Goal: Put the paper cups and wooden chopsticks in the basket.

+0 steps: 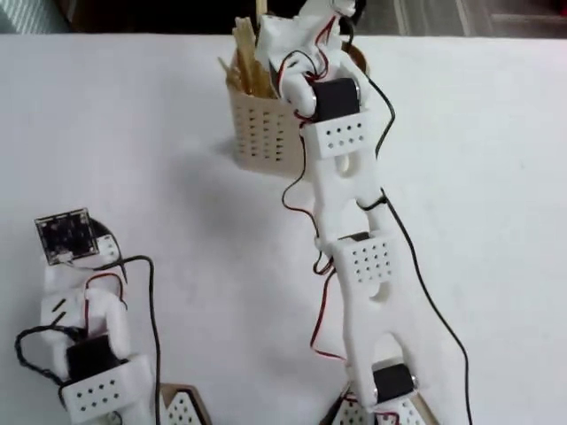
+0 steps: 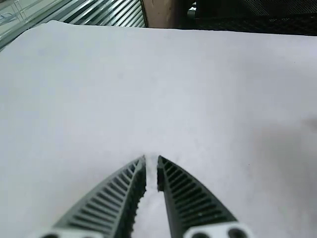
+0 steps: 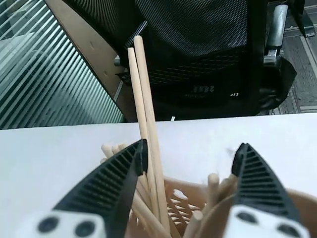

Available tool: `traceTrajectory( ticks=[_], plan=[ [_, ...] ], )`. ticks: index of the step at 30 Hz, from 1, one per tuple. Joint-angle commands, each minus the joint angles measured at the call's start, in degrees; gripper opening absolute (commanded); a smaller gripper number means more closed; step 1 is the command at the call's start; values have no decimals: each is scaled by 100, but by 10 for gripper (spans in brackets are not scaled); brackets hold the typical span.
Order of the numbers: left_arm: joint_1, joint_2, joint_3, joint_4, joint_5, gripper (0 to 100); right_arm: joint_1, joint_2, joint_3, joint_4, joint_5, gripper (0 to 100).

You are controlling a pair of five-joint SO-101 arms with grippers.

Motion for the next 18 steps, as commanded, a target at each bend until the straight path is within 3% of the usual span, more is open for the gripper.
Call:
traceTrajectory(
  ticks=[1,9,16,18],
  plan=[
    [84,-75,-167,-26,18,65,66,-92,-185,338,-70,283],
    [84,-75,-167,-26,18,65,66,-901,-220,1912,-62,272],
    [84,-75,-167,-26,18,65,57,-1701,-220,2782,158,9],
    [84,-75,-167,-26,18,65,57,-1727,-220,2809,466,42]
  ],
)
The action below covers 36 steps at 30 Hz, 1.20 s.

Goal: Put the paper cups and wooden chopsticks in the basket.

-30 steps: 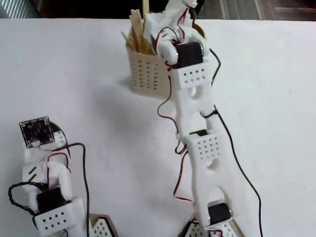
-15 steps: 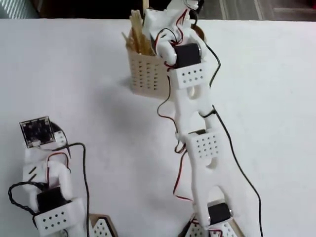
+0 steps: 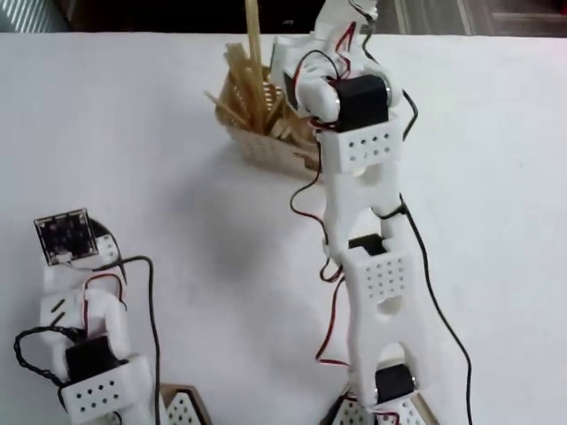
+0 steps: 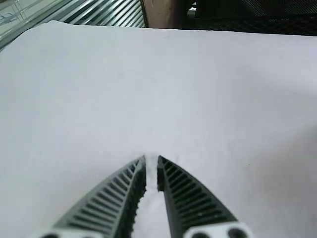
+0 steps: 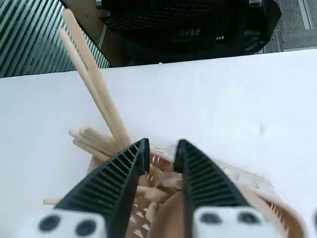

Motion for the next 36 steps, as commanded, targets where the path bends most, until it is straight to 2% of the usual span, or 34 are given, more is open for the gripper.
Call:
traceTrajectory(
  ticks=[1,9,15,27,32,36],
  plan=[
    [84,-75,-167,-26,18,65,48,-418,-79,57,396,50],
    [84,-75,-158,-26,18,65,207,541,-79,-743,484,18],
    [84,-75,-158,-26,18,65,171,787,-79,-892,484,18],
    [92,-75,-185,-26,18,65,92,-690,-79,-620,492,18],
    [92,-75,-264,-404,62,65,-154,-1552,-79,-75,1046,18],
    [277,-75,-571,-422,62,65,-207,-2070,-79,382,1160,18]
  ],
)
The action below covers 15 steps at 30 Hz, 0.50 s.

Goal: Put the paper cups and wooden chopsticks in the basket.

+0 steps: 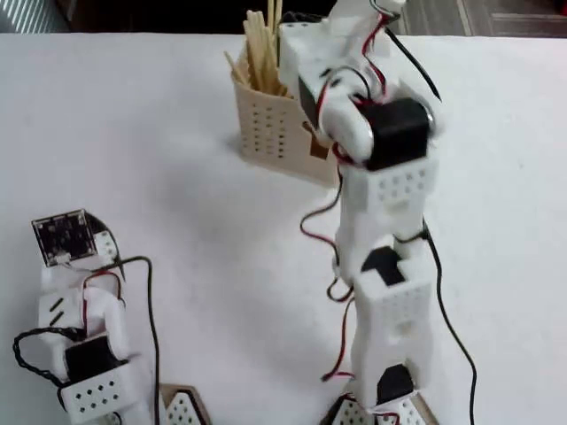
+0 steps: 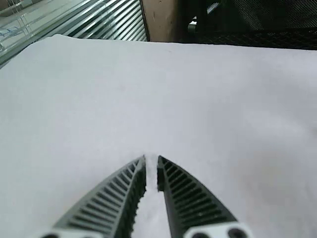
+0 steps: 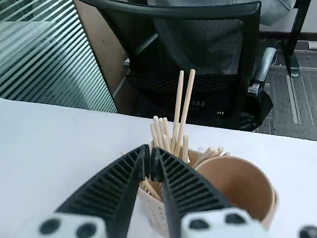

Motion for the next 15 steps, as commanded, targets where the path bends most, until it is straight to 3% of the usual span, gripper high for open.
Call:
traceTrajectory(
  ticks=[1,8,15],
  plan=[
    [347,-75,-589,-149,62,63,-4,-708,-79,215,114,18],
    [743,-75,-1292,44,44,61,233,-1692,281,259,114,17],
    [1112,-75,-1934,765,35,63,4,-3960,3780,224,70,17]
  ],
)
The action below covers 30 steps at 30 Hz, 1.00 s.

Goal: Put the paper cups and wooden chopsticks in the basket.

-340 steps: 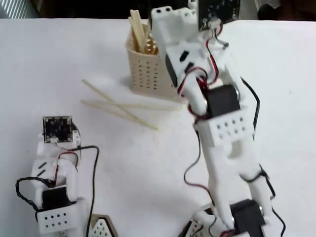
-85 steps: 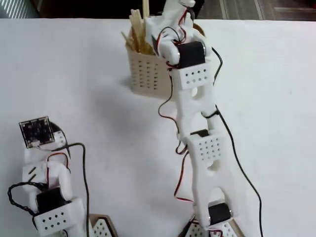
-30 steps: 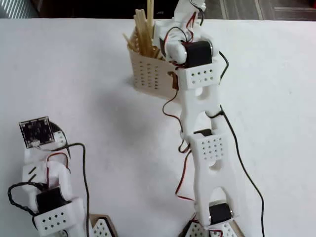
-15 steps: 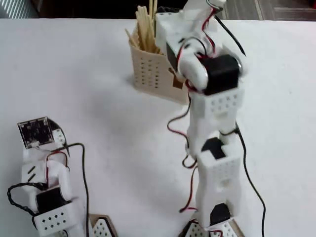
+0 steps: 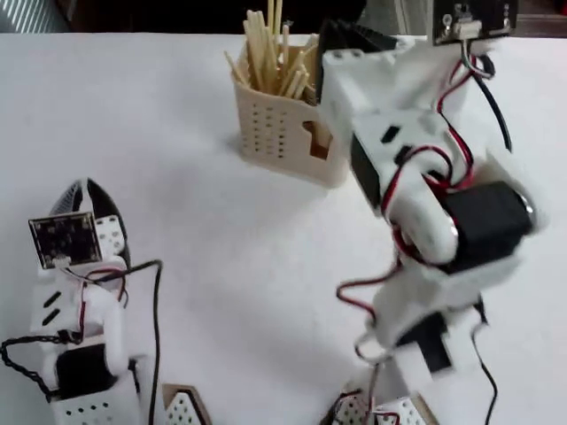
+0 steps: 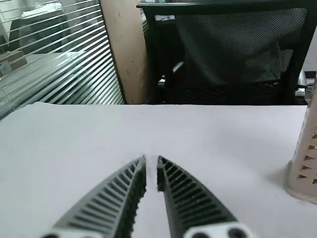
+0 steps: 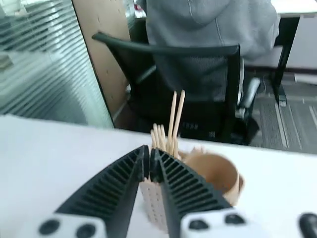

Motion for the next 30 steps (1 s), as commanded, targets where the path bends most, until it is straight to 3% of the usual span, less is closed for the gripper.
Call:
traceTrajectory(
  ticks=[1,9,14,20,30],
  plan=[
    [215,-75,-422,211,35,63,-163,-1464,2075,-57,18,17],
    [444,-84,-615,492,70,61,-171,-4119,5705,-725,18,17],
    [1024,-84,-1152,1354,44,63,-163,-5727,8149,-1745,62,17],
    [1077,-84,-844,1407,26,64,-136,-7284,10848,-2932,70,17],
    [1086,-84,62,1398,26,64,752,-8848,13714,-4382,536,17]
  ],
)
